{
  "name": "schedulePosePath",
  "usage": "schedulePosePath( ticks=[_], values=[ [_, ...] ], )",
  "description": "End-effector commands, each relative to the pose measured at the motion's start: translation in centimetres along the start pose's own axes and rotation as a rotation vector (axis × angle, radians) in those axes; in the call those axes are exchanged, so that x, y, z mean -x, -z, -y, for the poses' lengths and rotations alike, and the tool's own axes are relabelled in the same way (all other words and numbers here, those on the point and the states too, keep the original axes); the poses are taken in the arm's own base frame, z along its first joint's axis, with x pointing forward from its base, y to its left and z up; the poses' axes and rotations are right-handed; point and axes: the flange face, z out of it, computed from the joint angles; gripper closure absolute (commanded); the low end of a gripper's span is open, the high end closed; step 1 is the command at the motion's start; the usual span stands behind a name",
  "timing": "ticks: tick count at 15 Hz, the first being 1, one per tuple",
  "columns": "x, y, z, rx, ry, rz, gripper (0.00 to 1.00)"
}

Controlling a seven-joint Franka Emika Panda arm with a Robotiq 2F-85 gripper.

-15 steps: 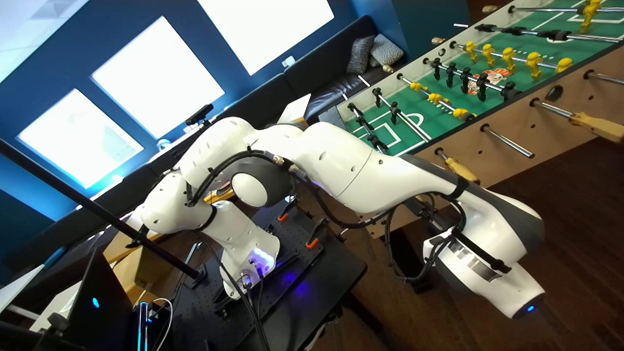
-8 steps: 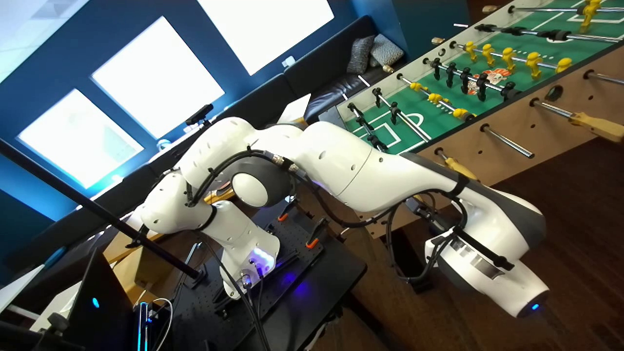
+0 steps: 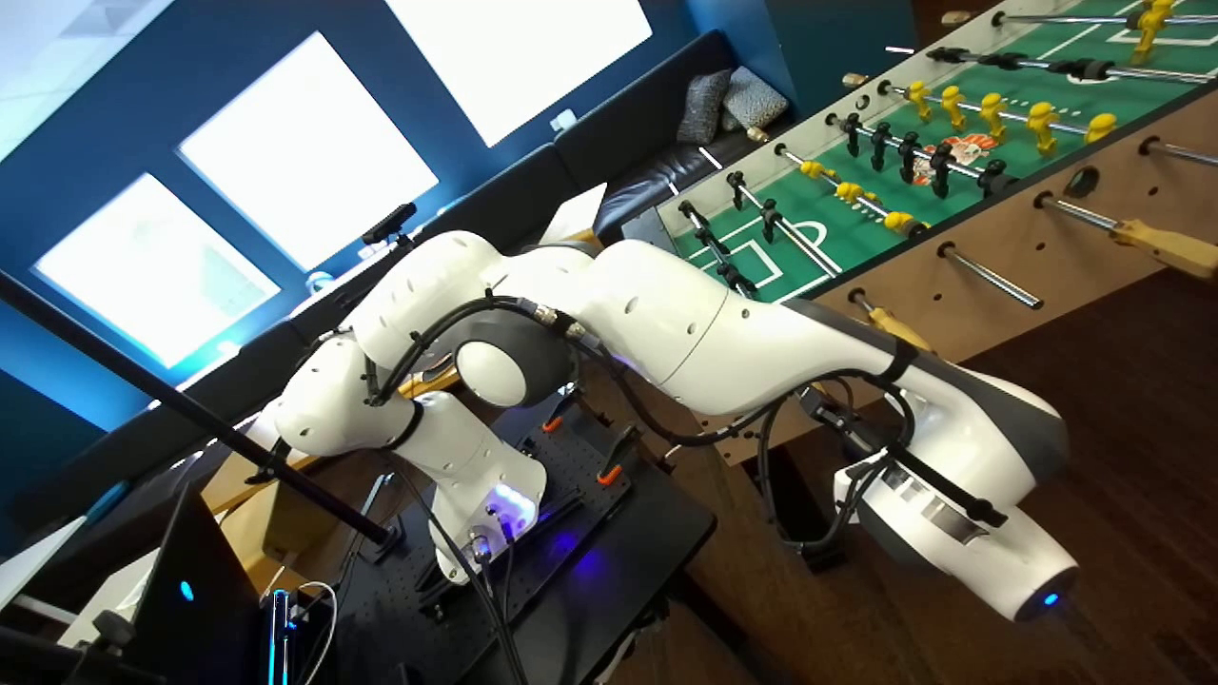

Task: Twist the first foosball stick from the left

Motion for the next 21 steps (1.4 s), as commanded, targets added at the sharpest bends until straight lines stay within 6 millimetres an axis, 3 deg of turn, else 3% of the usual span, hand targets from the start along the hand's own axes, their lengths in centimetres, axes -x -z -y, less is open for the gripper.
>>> schedulePosePath(
  ticks=[1, 21],
  values=[
    [-0.09, -0.87, -0.18, 0.009, 0.057, -0.010, 0.86],
    [0.01, -0.65, -1.11, -0.123, 0.772, -0.069, 0.86]
  ],
)
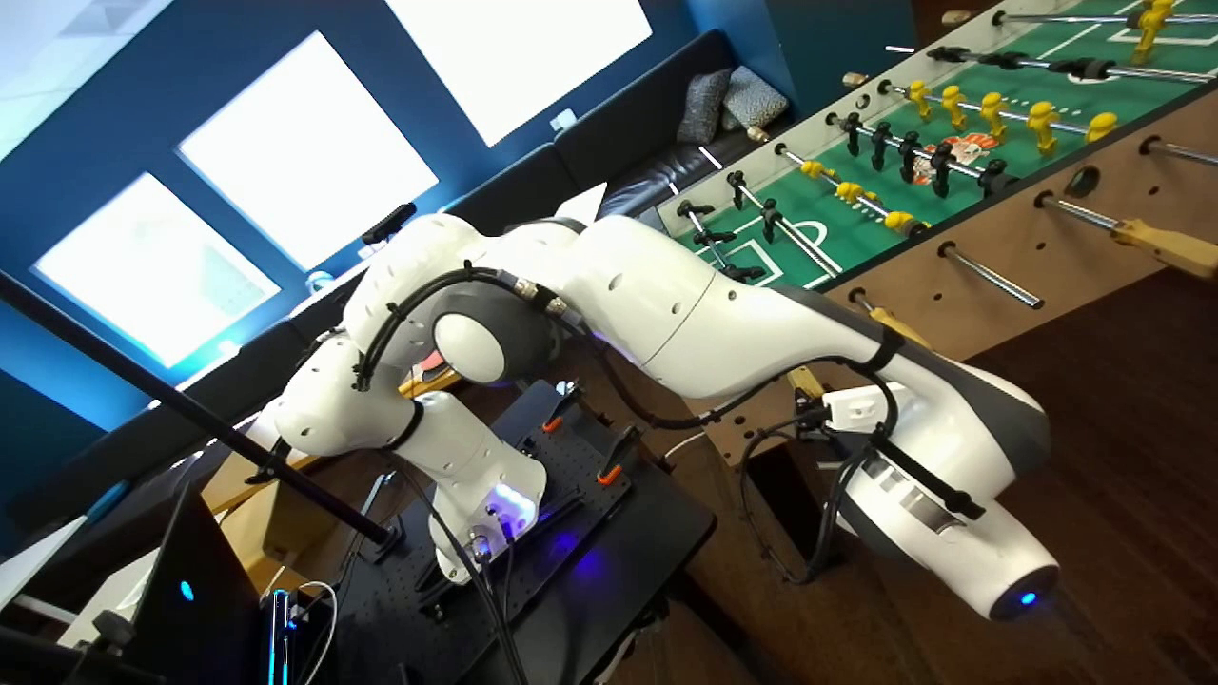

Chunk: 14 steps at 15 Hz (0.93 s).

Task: Twist the first foosball stick from the left

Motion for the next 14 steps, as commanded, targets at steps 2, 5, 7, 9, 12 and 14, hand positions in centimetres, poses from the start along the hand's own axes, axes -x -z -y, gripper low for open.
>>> schedulePosePath(
  ticks=[2, 5, 7, 9, 12, 14],
  values=[
    [0.3, -0.9, 0.1, -0.034, 0.209, -0.063, 0.86],
    [0.2, -0.9, -0.1, -0.053, 0.327, -0.066, 0.86],
    [0.2, -0.9, -0.3, -0.067, 0.408, -0.066, 0.86],
    [0.2, -0.9, -0.6, -0.078, 0.488, -0.068, 0.86],
    [0.1, -0.8, -0.8, -0.094, 0.609, -0.072, 0.86],
    [0.2, -0.8, -0.9, -0.106, 0.688, -0.078, 0.86]
  ],
)
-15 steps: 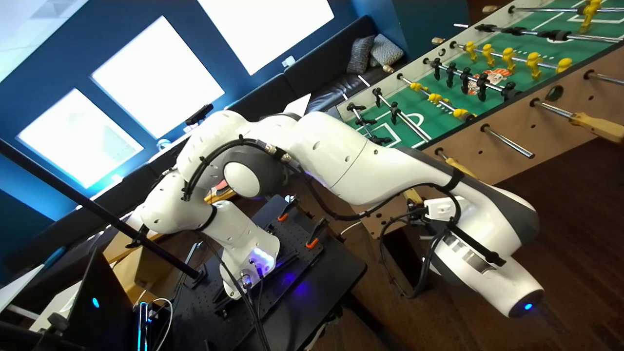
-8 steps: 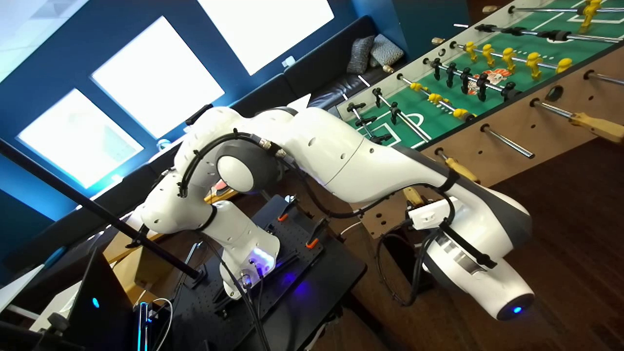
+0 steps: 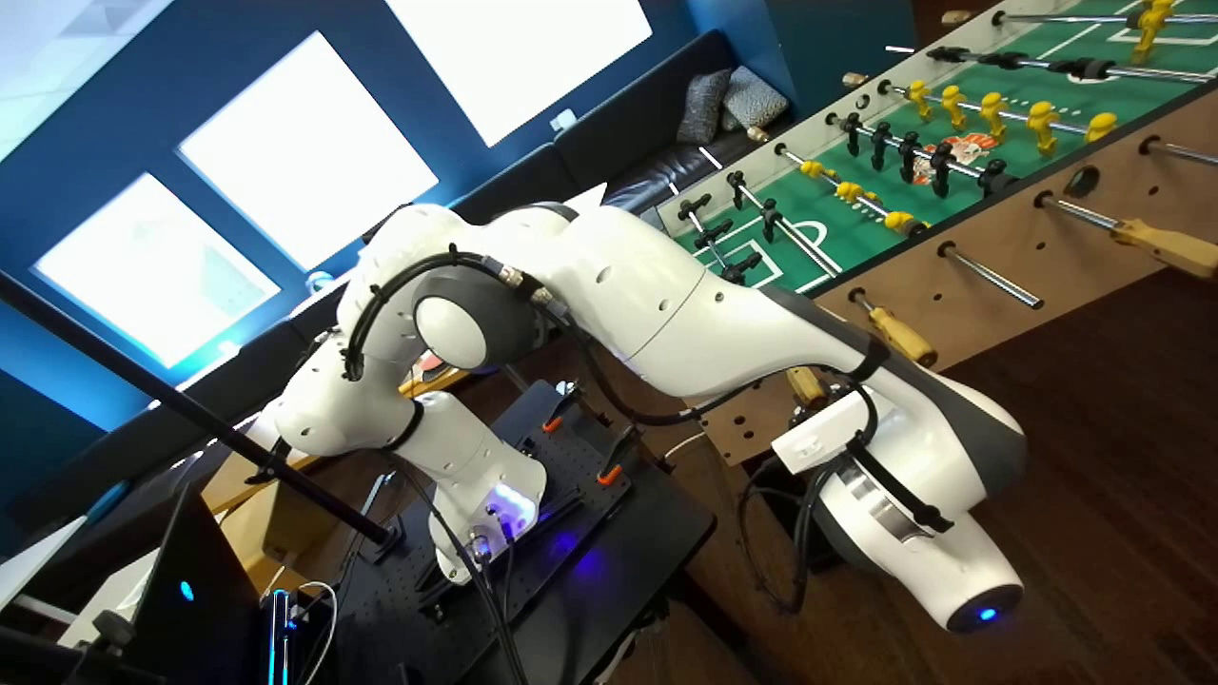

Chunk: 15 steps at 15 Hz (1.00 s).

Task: Twist the first foosball stick from the left

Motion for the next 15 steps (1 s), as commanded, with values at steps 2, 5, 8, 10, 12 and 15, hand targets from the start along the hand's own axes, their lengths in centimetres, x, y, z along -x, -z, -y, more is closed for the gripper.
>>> schedulePosePath(
  ticks=[2, 5, 8, 10, 12, 15],
  values=[
    [0.21, -0.78, 0.87, 0.001, 0.199, -0.083, 0.86],
    [0.27, -0.75, 0.63, -0.015, 0.313, -0.091, 0.86],
    [0.43, -0.70, 0.47, -0.034, 0.430, -0.093, 0.86],
    [0.52, -0.68, 0.38, -0.043, 0.509, -0.097, 0.86],
    [0.64, -0.63, 0.29, -0.055, 0.588, -0.100, 0.86],
    [0.70, -0.48, 0.13, -0.081, 0.705, -0.107, 0.86]
  ],
)
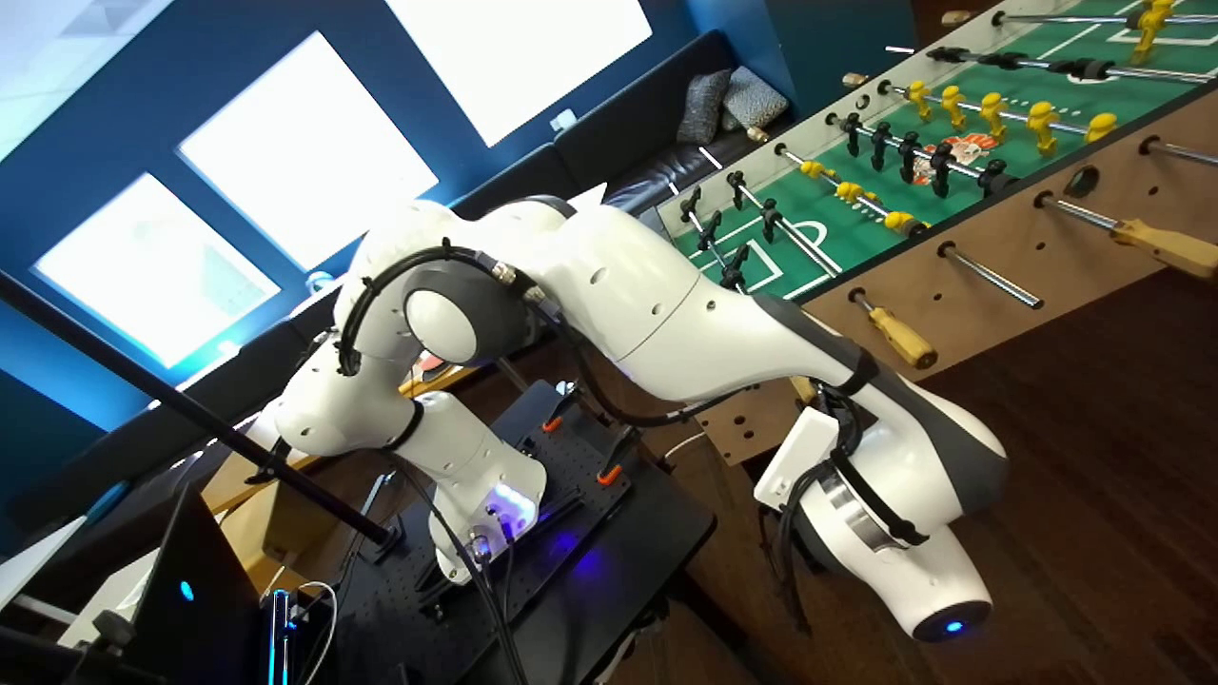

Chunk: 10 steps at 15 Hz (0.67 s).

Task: Twist the first foosball stick from the left

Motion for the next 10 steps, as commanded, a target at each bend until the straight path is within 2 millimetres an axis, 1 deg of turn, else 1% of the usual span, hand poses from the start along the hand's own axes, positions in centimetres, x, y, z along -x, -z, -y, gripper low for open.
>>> schedulePosePath(
  ticks=[1, 10],
  values=[
    [-0.24, -0.30, 1.66, 0.008, 0.158, -0.083, 0.86],
    [0.09, -0.01, 1.04, -0.066, 0.434, -0.157, 0.86]
  ],
)
